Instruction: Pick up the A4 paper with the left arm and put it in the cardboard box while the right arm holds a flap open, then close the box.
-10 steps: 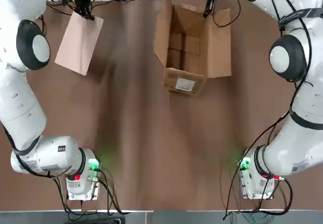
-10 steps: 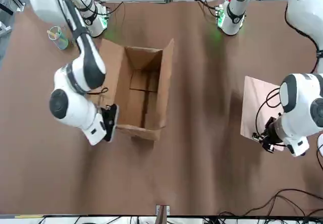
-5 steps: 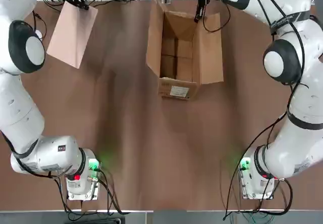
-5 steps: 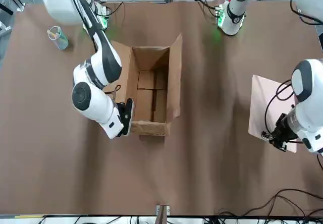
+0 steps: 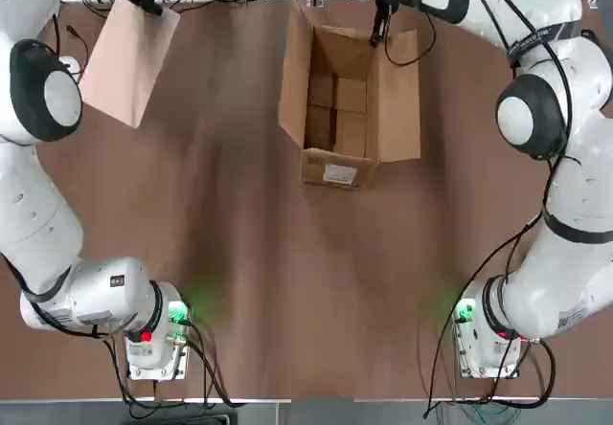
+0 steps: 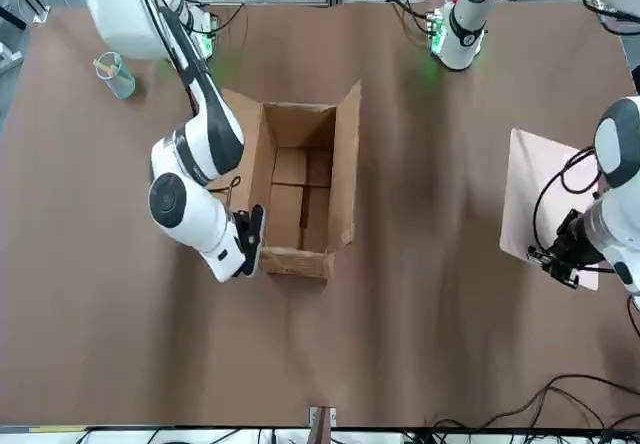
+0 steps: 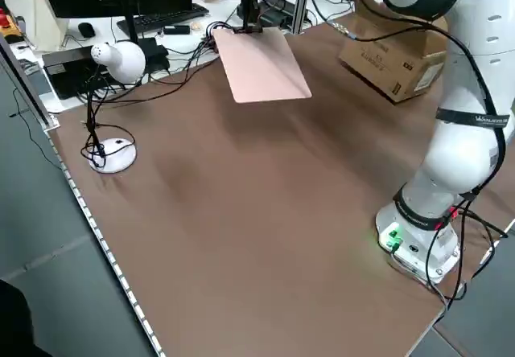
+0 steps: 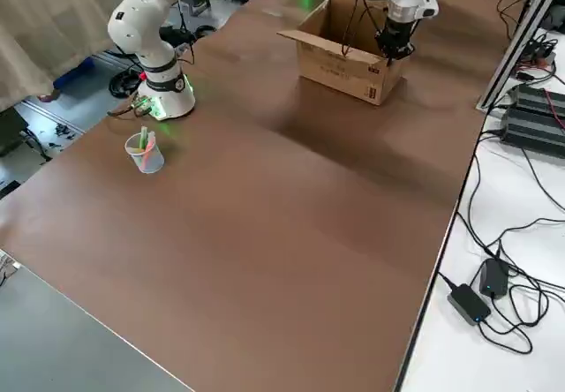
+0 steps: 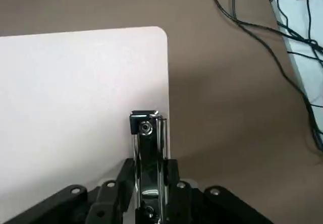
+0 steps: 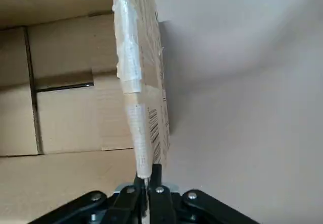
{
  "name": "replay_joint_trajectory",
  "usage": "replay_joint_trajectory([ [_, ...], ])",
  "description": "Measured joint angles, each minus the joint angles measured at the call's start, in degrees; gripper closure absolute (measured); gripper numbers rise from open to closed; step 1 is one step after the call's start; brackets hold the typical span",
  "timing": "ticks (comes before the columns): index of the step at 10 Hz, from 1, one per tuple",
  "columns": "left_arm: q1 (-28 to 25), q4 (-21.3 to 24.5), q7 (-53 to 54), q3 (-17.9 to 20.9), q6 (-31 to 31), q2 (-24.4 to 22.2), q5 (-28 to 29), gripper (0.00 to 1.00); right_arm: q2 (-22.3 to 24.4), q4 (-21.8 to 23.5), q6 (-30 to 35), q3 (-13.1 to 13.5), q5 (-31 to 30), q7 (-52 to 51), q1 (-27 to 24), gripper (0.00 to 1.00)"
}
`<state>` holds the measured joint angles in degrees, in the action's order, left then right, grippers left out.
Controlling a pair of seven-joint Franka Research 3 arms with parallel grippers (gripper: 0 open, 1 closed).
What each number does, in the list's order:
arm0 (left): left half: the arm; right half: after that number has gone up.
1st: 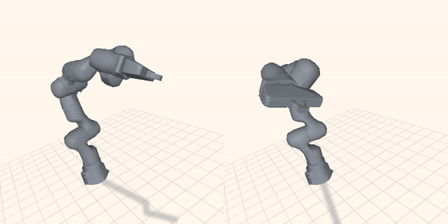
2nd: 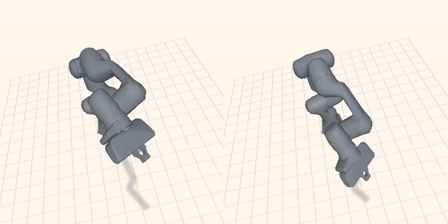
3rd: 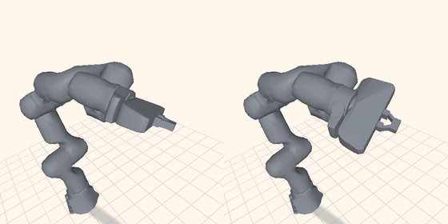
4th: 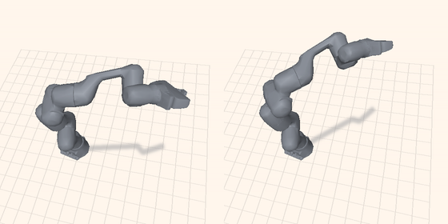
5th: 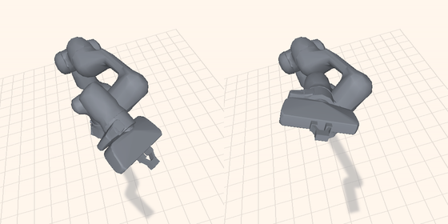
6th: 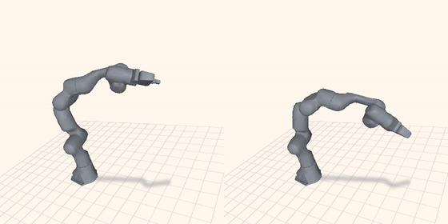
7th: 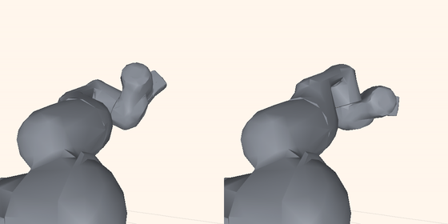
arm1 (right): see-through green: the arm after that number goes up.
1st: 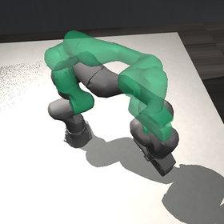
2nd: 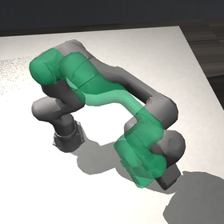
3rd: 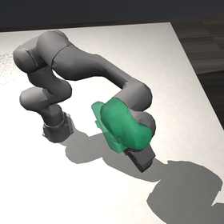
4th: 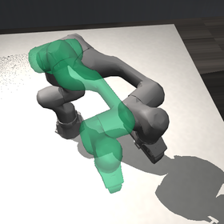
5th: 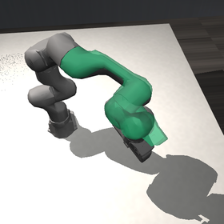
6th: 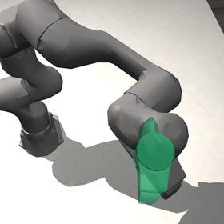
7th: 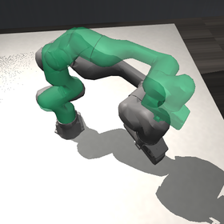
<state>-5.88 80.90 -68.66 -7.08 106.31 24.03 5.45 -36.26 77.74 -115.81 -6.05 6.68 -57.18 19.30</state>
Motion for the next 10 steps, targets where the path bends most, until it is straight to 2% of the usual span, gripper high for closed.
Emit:
replay_joint_trajectory([
  [7, 1.2, -4.7, 0.0, -0.8, -10.2, -1.2, -3.0, 0.7, -0.4, 0.8, -1.7, 0.1, -0.1, 0.3, -0.2, 0.9],
  [10, 3.5, -6.0, -3.4, -0.9, -13.3, -1.6, -5.7, 0.7, -0.4, 0.8, -1.8, 0.0, -0.1, 0.3, -0.1, 0.87],
])
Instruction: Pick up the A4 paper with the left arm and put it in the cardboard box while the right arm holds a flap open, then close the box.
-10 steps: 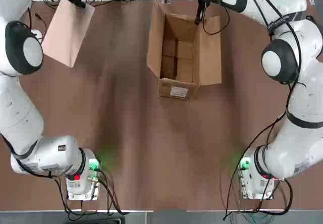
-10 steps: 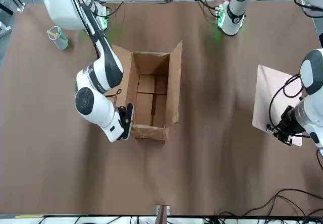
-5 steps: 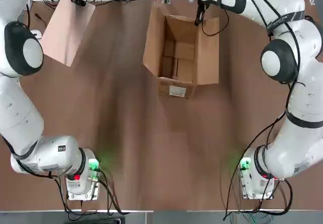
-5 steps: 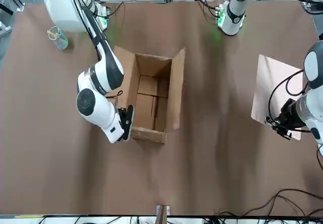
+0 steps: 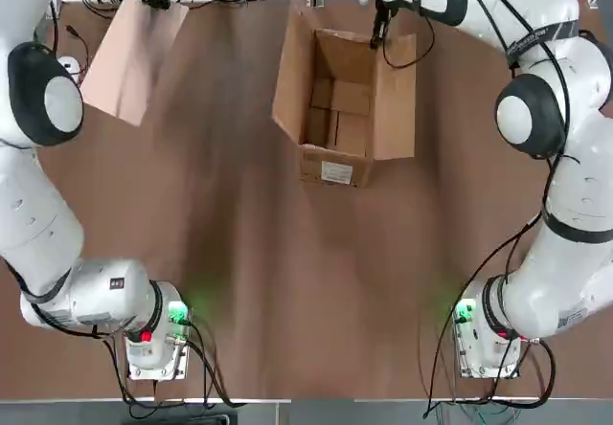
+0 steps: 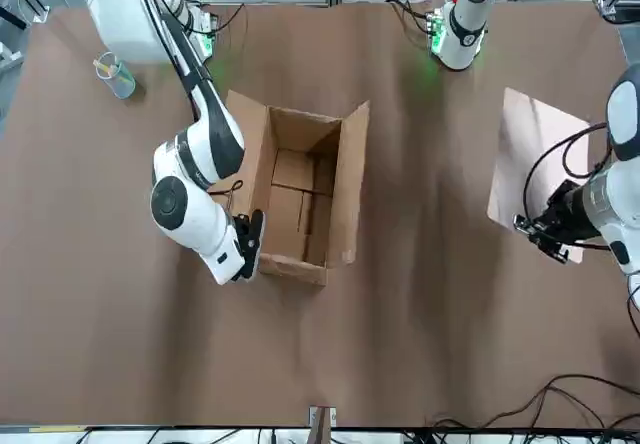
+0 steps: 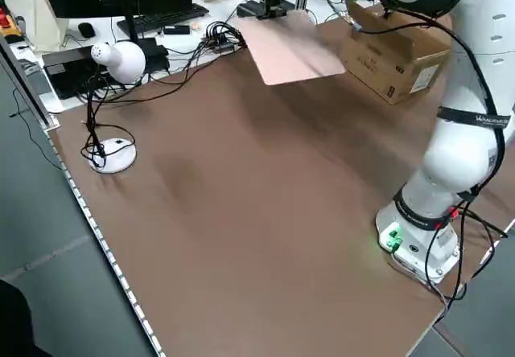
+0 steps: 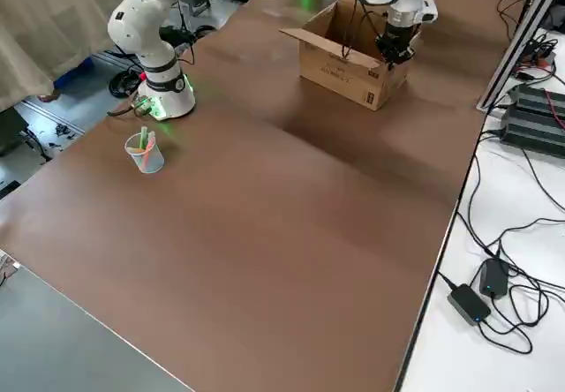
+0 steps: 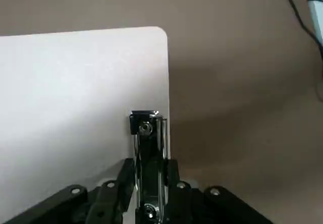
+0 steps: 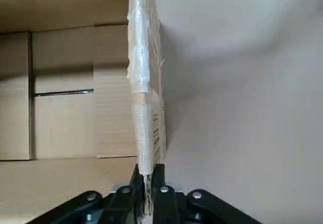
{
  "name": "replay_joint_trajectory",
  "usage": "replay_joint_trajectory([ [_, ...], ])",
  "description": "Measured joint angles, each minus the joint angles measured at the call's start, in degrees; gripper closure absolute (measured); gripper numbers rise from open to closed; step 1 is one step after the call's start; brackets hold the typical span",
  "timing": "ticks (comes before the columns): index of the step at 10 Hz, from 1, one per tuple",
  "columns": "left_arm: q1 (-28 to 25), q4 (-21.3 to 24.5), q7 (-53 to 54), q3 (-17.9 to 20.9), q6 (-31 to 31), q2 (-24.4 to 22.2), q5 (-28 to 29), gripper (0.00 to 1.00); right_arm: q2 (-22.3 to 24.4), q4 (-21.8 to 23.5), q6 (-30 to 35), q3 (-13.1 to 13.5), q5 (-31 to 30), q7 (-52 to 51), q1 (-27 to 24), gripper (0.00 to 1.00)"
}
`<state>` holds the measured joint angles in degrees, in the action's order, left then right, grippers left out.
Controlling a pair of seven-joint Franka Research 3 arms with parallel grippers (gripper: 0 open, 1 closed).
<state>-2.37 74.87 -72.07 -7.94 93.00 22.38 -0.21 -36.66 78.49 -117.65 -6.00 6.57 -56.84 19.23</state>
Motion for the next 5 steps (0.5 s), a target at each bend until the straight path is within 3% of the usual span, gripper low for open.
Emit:
replay_joint_trajectory([
  [5, 8.3, -1.3, -12.1, -0.1, -0.8, -1.3, -0.7, 0.7, 0.0, 0.0, -1.0, -0.1, 0.0, 0.0, 0.5, 0.85],
])
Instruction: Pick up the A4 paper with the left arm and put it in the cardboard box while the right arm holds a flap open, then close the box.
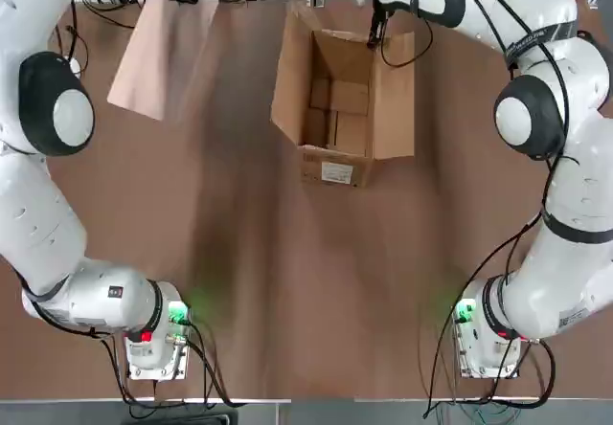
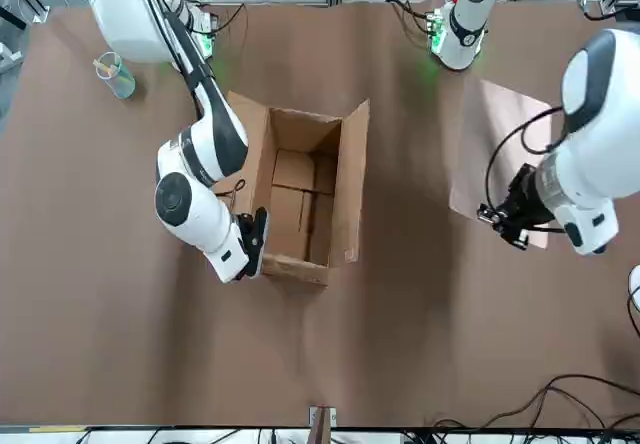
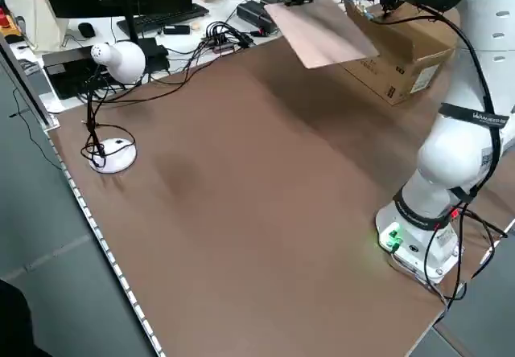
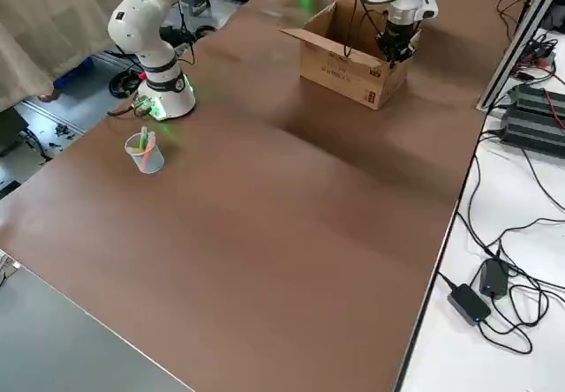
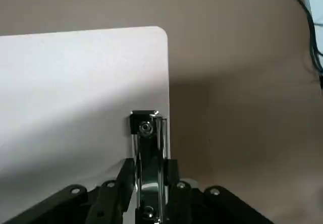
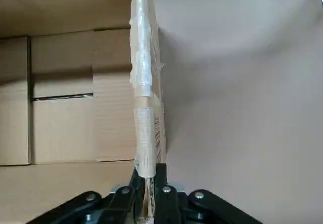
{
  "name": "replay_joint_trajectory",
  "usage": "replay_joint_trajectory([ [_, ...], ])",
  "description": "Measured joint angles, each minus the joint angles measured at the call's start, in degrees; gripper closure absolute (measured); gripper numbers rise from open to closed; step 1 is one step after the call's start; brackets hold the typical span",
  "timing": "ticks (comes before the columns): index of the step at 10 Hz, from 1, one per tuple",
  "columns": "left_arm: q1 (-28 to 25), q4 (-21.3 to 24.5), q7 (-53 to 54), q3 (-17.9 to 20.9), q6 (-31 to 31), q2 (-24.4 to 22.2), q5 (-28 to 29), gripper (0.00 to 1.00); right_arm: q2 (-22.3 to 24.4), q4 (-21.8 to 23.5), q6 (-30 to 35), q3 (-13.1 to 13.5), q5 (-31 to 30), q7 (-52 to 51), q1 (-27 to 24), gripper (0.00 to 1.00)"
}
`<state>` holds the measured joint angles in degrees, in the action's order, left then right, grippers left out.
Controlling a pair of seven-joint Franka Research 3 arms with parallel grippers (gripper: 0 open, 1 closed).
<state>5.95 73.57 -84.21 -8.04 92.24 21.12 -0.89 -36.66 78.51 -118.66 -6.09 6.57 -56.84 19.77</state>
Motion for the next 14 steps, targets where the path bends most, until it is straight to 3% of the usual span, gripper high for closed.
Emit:
replay_joint_trajectory([
  [1, 1.4, -0.3, -2.2, 0.0, 0.0, 0.0, -0.1, 0.7, 0.0, 0.0, 0.0, 0.0, 0.0, 0.1, 0.0, 0.8],
  [2, 2.8, -0.7, -4.3, 0.0, 0.0, 0.0, -0.2, 0.7, 0.0, -0.1, -0.1, 0.1, 0.0, 0.2, -0.1, 0.65],
  [4, 5.2, -1.3, -7.6, 0.0, 0.0, 0.0, -0.2, 0.7, 0.2, -0.6, -0.1, 0.1, 0.0, 0.5, -0.4, 0.54],
  [8, 8.9, -1.9, -12.7, 0.0, 0.0, 0.0, -1.2, 0.7, 2.3, -1.8, 2.3, 0.1, 0.1, 1.6, -0.9, 0.03],
  [11, 12.4, -2.8, -16.0, 0.1, 0.0, 0.1, -1.2, 0.7, 4.0, -6.8, 11.2, 0.2, 0.6, 2.2, -2.7, 0.0],
  [14, 15.5, -5.7, -19.9, 0.2, 1.0, 1.7, -1.2, 0.7, 9.1, -8.8, 17.6, 0.3, 2.7, 9.3, -7.5, 0.0],
])
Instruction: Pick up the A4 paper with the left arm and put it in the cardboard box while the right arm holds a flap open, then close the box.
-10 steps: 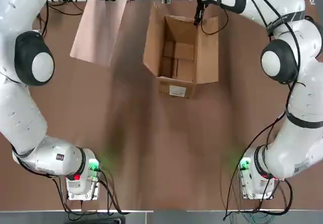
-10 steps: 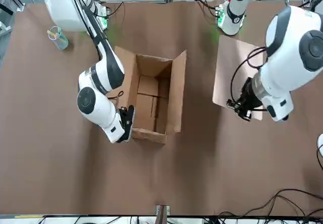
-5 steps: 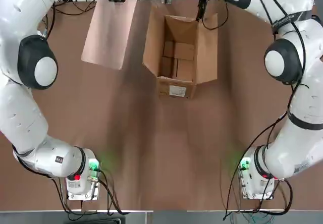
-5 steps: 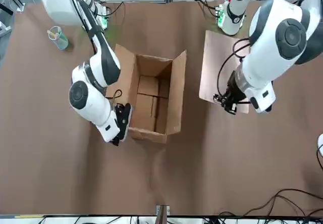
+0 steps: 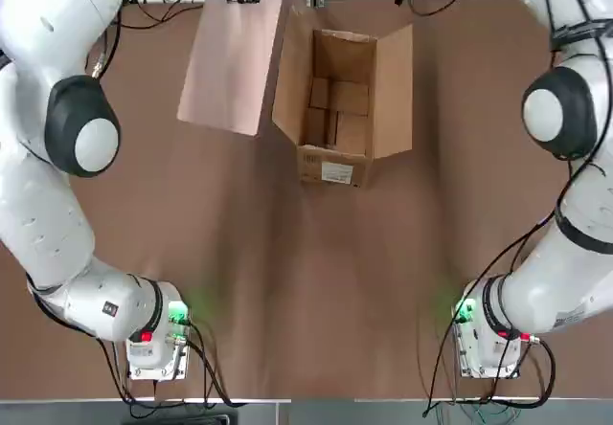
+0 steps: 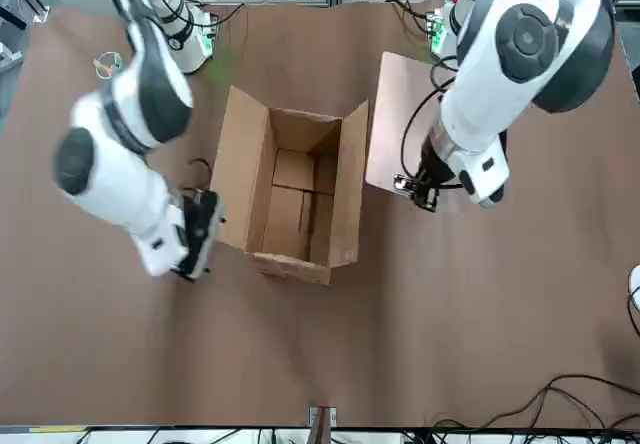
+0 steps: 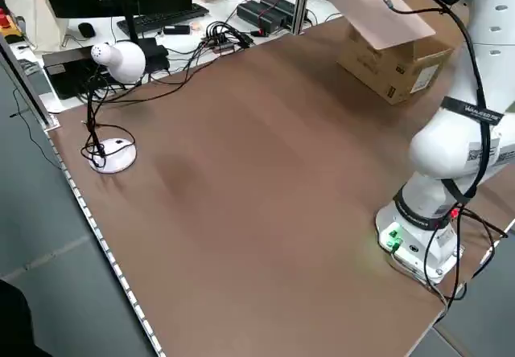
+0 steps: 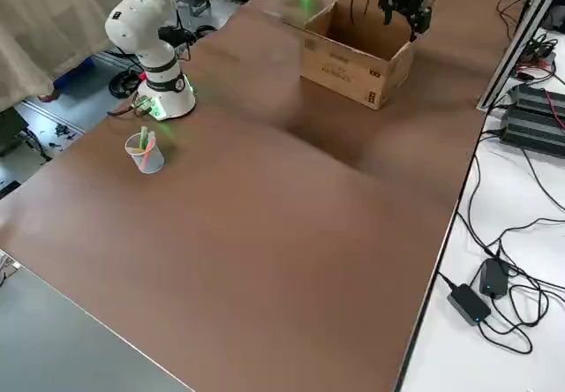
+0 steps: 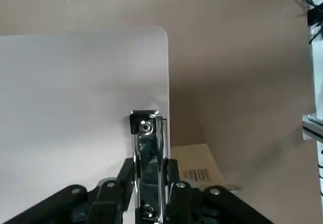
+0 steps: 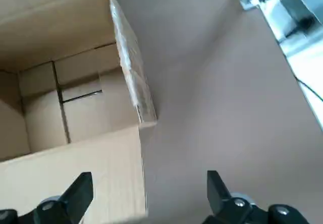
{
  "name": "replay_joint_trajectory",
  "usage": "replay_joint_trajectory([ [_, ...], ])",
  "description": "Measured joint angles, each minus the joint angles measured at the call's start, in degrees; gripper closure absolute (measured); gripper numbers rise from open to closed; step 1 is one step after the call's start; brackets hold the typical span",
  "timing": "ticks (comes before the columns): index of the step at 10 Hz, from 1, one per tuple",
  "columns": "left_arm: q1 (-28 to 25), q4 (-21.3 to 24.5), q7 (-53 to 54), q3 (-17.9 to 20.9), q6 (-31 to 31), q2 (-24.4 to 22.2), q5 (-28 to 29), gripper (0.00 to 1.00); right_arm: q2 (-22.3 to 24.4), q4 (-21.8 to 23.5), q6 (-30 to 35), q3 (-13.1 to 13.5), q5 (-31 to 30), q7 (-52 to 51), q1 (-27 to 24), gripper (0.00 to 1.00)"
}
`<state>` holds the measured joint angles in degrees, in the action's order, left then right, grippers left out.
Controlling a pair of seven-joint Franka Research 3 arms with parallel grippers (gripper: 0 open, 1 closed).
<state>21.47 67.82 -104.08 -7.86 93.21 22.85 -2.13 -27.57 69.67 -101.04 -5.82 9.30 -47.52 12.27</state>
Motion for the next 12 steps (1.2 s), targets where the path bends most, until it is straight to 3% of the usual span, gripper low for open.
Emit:
replay_joint_trajectory([
  [3, 2.7, -2.0, -4.1, 0.1, 2.3, 2.1, 0.0, 0.7, 5.6, -0.1, 5.7, 0.2, 1.1, 6.5, -7.8, 0.0],
  [6, 4.4, -4.2, -6.9, 0.1, 2.4, 4.1, -1.6, 0.7, 8.0, -0.1, 6.2, 0.4, 0.8, 16.1, -13.1, 0.0],
  [8, 5.4, -4.8, -8.4, 0.1, 2.4, 5.2, -2.0, 0.7, 8.2, 0.0, 6.2, 0.4, 0.6, 24.6, -14.9, 0.0],
  [12, 7.8, -5.9, -10.6, 0.3, 2.4, 6.3, -2.4, 0.7, 8.3, 0.0, 7.4, 0.4, 0.6, 32.3, -17.0, 0.0],
])
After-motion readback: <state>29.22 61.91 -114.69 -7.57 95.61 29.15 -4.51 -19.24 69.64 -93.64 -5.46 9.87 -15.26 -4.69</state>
